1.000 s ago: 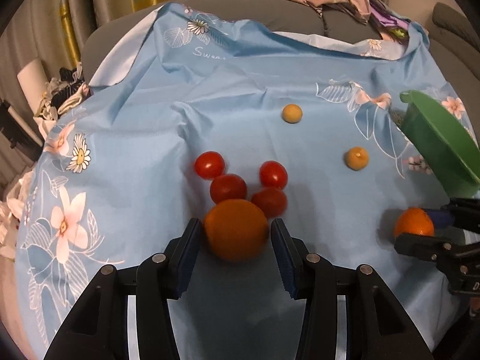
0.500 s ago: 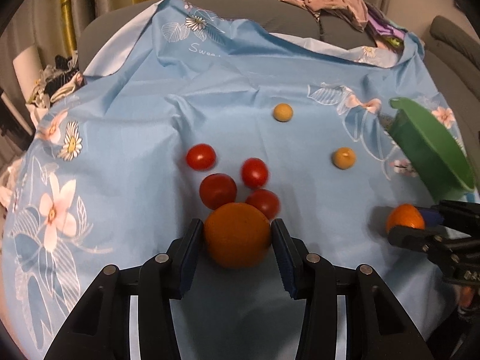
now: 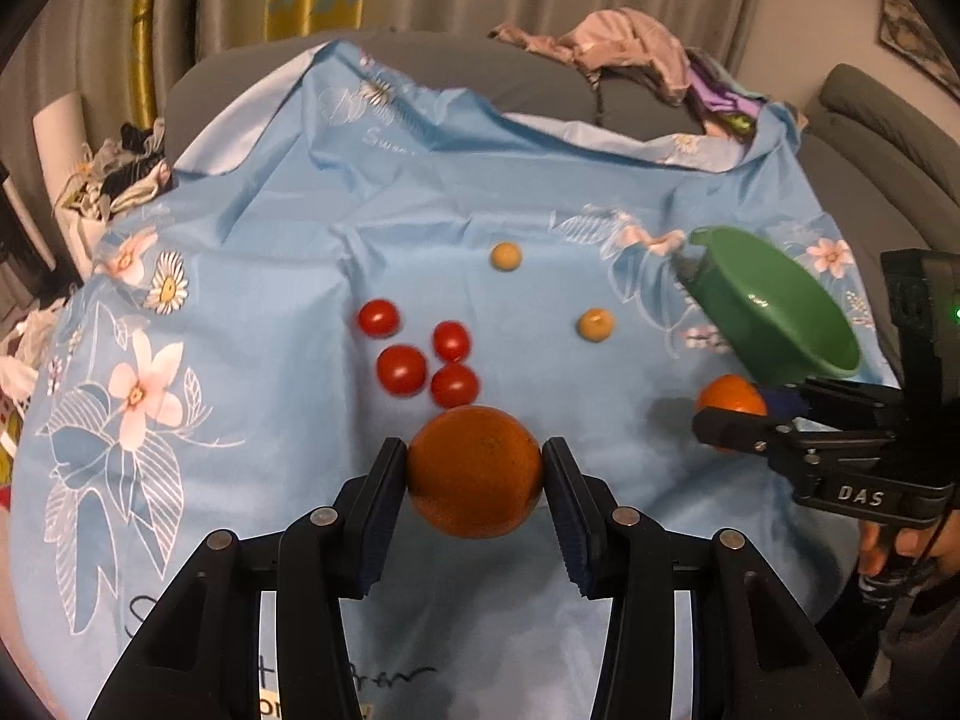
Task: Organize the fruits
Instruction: 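Carry both oranges over the green bowl, then open both tools to drop the oranges into the bowl, then grasp a small yellow-orange fruit with the left tool while the right tool grasps the other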
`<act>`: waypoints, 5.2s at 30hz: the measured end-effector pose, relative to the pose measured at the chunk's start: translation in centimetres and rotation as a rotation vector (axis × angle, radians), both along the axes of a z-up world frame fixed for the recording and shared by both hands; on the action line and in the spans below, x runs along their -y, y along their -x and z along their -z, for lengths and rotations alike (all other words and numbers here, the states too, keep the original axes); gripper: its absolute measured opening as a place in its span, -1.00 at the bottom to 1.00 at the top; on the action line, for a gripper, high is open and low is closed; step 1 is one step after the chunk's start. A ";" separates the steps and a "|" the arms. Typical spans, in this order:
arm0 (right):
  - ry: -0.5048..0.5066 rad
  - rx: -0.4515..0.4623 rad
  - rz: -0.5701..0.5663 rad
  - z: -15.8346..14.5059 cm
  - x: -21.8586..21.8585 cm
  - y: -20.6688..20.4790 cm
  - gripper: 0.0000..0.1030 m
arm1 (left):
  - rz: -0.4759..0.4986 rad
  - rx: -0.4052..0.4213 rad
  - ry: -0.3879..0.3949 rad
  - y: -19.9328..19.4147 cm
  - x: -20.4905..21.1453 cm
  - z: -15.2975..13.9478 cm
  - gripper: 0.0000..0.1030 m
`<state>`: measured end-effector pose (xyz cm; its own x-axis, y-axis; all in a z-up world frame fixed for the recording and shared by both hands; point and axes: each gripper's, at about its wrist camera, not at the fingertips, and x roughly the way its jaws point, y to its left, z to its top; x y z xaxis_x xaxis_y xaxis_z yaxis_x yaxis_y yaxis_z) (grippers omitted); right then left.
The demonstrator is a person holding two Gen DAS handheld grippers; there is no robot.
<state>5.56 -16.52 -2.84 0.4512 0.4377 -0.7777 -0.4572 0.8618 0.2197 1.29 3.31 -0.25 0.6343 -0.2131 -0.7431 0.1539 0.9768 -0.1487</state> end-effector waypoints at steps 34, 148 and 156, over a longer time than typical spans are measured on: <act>-0.035 0.183 0.098 -4.4 5.0 3.0 -0.17 | 0.141 0.078 -0.051 1.2 6.9 -4.0 -0.10; 0.256 -0.041 0.013 3.9 -4.8 -11.4 -0.43 | 0.037 -0.004 0.128 -3.0 -1.6 1.8 0.41; 0.127 -0.025 0.093 2.4 -3.5 -14.8 -0.44 | 0.049 -0.017 0.108 -6.4 -0.4 0.9 0.41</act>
<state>20.35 -13.06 -5.24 0.4648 0.2926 -0.8357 -0.3698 0.9217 0.1171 7.70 3.68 -1.18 0.6088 -0.3230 -0.7246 0.1979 0.9463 -0.2556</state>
